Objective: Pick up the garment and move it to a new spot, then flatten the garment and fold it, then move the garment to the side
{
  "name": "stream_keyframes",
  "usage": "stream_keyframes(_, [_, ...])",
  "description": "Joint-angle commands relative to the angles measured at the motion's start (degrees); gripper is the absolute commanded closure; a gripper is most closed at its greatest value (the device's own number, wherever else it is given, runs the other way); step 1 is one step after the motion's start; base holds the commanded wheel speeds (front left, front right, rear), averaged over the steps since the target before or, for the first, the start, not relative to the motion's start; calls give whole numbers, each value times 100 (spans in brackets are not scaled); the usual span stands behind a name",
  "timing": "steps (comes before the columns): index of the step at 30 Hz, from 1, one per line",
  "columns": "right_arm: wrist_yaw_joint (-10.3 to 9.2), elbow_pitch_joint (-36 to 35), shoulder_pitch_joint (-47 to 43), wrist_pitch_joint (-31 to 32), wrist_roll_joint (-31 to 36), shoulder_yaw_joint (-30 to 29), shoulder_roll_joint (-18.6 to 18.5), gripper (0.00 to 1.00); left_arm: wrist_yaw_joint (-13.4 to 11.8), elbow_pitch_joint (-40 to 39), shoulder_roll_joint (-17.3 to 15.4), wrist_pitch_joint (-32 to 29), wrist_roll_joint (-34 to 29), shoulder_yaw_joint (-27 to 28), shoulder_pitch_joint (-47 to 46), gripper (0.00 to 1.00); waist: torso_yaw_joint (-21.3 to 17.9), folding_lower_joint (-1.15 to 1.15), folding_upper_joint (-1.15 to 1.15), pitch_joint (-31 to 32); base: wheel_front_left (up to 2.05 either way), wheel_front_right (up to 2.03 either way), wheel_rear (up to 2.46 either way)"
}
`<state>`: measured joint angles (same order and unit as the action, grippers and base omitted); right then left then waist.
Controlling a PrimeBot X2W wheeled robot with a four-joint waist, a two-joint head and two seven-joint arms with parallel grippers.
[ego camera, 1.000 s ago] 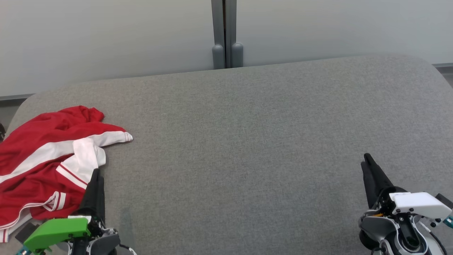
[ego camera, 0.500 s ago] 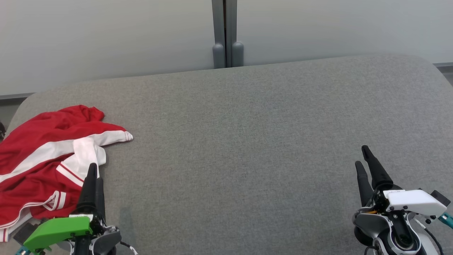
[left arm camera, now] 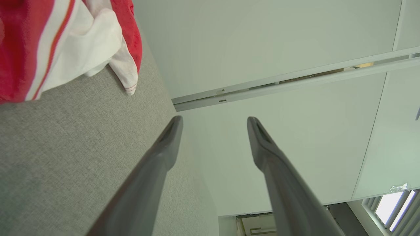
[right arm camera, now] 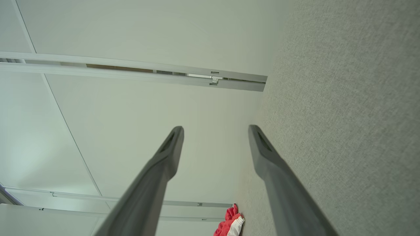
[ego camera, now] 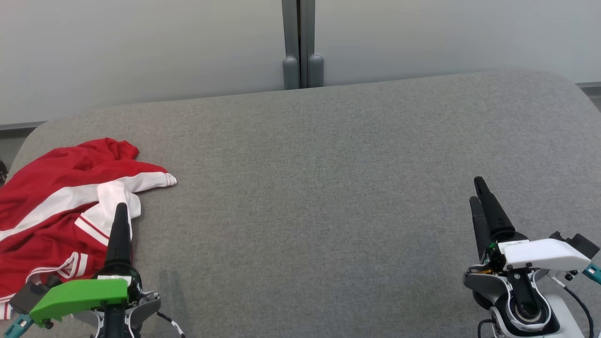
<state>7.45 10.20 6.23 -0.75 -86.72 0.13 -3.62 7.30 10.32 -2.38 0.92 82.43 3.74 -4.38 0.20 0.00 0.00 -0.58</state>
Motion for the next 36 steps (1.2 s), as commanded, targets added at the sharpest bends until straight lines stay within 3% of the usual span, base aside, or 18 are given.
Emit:
stream_keyframes(1, [2,-110,187,-69,147,48,-57,0,13,-143,-34,57,-211,-7,-188,0,2,0,0,-2,0,0,0])
stream_keyframes(20, [3,-263,324,-449,1822,372,-139,0,16,-408,-44,436,-2472,-45,-174,0,-1,0,0,-17,0,0,0])
stream_keyframes(23, [3,-257,338,-504,2071,423,-143,0,-55,-477,-45,489,-3053,-23,-182,0,-1,0,0,-19,0,0,0])
stream_keyframes(36, [3,-199,399,-715,3536,691,-233,0,-221,-516,-51,701,-4510,-274,-113,0,7,0,0,-24,0,0,0])
